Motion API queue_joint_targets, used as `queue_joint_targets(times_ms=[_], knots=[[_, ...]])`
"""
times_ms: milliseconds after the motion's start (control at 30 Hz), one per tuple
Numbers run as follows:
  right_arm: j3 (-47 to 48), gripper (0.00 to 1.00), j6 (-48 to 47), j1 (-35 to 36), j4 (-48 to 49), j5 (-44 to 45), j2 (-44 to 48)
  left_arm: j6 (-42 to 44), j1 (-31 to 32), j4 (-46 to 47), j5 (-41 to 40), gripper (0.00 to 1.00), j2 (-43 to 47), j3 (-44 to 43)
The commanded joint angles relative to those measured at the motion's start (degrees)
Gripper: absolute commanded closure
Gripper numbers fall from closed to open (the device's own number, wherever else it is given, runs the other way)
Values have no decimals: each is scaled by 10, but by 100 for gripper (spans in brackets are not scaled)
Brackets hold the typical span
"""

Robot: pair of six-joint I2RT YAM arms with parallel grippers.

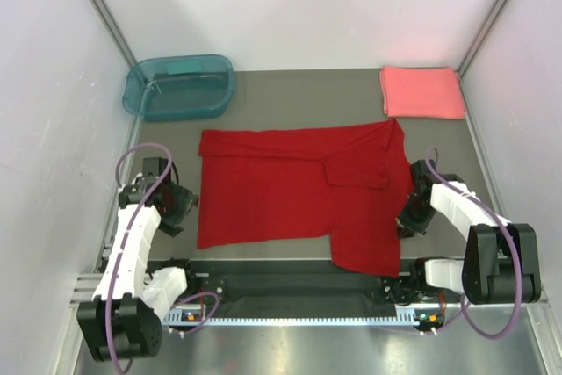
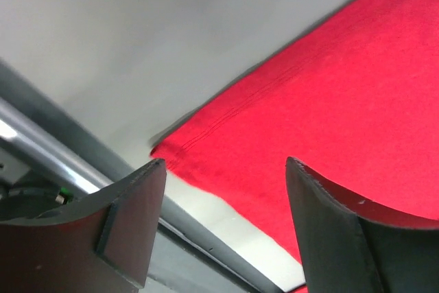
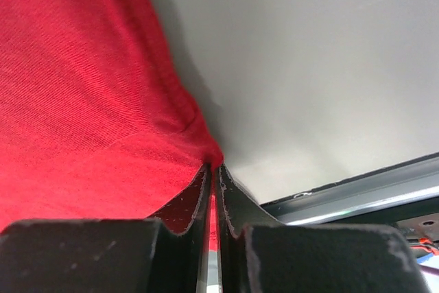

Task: Fold and stack the t-shirts
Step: Fold the tshirt

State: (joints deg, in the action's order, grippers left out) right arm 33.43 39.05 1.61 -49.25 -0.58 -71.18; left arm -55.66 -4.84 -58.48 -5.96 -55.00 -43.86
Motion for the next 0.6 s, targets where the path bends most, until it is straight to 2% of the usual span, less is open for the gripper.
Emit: queue_joint_targets(times_ms=[0, 233, 367, 433, 500, 567], knots=[[16, 98, 2, 20, 54, -20, -19, -47, -3, -46, -25, 28, 42, 26], [30, 98, -7, 23, 57, -26, -35, -34, -3, -50, 21, 25, 17, 64], [34, 98, -13, 23, 57, -24, -50, -12, 9, -46, 40, 26, -84, 62], [34, 98, -14, 23, 59, -24, -49, -29, 38, -49, 37, 28, -98, 61], [37, 98, -14, 22, 59, -23, -51, -60, 67, -31, 45, 32, -92, 67], [39, 98, -15, 22, 59, -20, -52, -83, 70, 4, 54, 44, -85, 99]])
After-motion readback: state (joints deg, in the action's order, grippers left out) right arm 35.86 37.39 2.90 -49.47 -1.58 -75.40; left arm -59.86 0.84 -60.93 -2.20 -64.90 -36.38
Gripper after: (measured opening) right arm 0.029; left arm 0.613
